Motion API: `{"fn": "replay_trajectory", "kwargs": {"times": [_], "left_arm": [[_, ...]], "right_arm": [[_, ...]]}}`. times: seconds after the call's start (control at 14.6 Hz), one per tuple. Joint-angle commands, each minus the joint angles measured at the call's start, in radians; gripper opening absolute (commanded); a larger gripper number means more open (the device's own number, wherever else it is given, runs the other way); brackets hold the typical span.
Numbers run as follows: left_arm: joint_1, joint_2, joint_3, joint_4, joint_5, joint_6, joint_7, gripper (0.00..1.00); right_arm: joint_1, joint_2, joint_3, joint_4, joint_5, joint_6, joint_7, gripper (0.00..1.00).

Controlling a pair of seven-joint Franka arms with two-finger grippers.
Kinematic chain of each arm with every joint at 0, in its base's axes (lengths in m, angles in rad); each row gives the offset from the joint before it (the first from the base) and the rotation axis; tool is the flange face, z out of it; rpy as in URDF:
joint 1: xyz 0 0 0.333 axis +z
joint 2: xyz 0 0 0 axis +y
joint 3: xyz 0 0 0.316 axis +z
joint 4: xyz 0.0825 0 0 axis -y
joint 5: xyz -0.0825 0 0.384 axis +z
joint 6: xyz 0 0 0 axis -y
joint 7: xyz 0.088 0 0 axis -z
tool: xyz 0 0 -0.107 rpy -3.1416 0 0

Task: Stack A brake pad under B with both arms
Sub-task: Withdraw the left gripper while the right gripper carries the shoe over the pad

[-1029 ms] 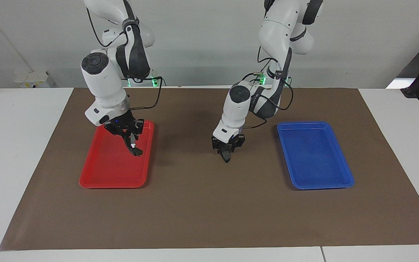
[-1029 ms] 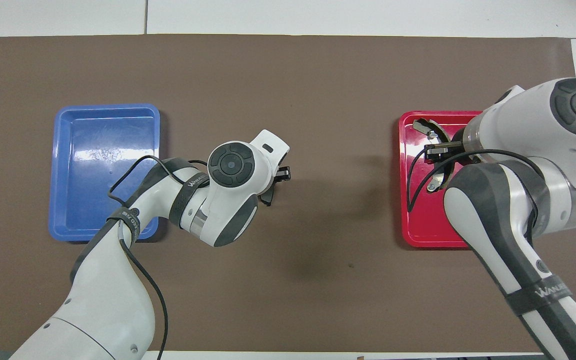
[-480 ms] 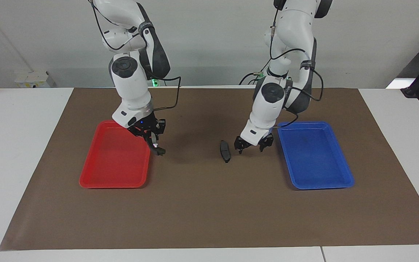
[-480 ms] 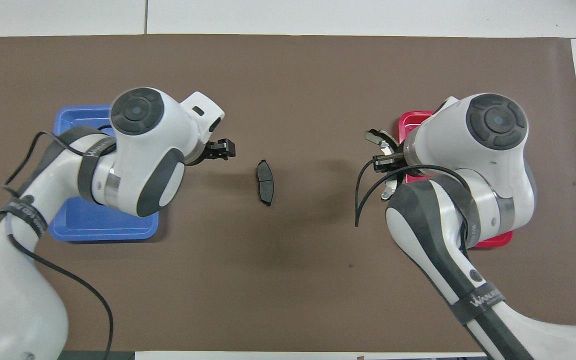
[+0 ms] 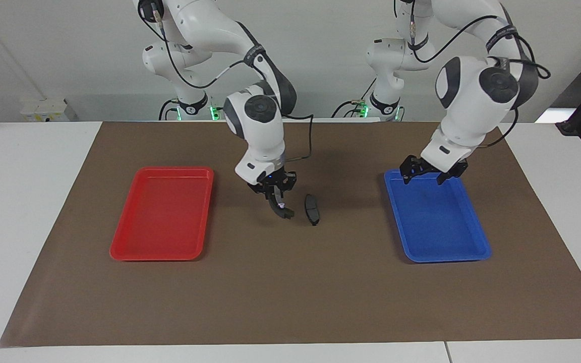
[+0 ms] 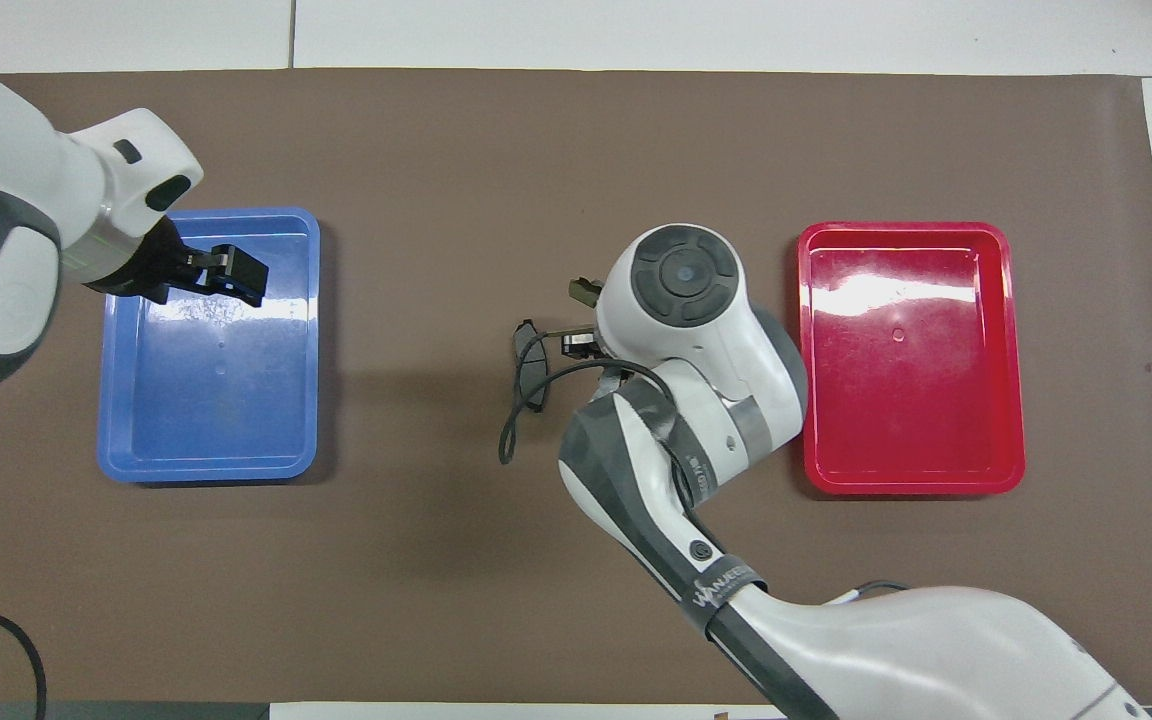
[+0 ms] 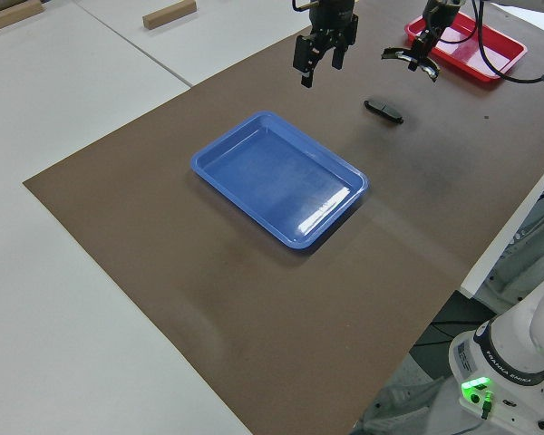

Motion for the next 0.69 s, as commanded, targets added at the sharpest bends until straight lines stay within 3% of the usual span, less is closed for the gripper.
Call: {"fn": "replay_trajectory", "kwargs": {"times": [0.0, 0.62], "left_arm": [[0.040, -0.061, -0.006, 0.017, 0.002, -0.086, 0.051, 0.97], [0.082, -0.160, 0.006, -0.002, 0.002, -0.209, 0.091, 0.98]], "right_arm": [[0.014, 0.099, 0.000, 0.109, -0.018, 0.042, 0.041, 0.00], [0.086, 0.156, 0.000, 0.108, -0.022, 0.097, 0.070, 0.00]]}}
